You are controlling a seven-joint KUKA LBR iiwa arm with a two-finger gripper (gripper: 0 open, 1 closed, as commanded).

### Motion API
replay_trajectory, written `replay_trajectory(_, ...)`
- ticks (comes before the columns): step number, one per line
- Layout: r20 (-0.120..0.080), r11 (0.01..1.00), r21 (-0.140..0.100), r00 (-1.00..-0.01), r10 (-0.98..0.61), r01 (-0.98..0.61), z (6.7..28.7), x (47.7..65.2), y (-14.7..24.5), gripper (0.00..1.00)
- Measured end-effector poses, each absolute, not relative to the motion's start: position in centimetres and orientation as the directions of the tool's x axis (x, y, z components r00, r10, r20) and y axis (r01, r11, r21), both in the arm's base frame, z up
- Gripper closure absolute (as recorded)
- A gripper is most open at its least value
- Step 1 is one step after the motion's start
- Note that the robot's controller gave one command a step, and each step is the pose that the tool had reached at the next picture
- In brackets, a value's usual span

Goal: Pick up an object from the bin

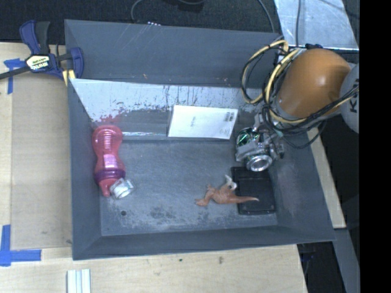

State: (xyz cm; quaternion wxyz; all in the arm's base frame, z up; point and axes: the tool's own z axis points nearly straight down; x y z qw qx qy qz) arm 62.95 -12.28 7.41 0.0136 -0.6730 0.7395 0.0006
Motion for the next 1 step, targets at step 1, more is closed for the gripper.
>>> replay_trajectory(1, -0.021, 0.094, -0.017, -0.094, -0.995, -0.995, 7.41, 62.95, -12.28, 1.00)
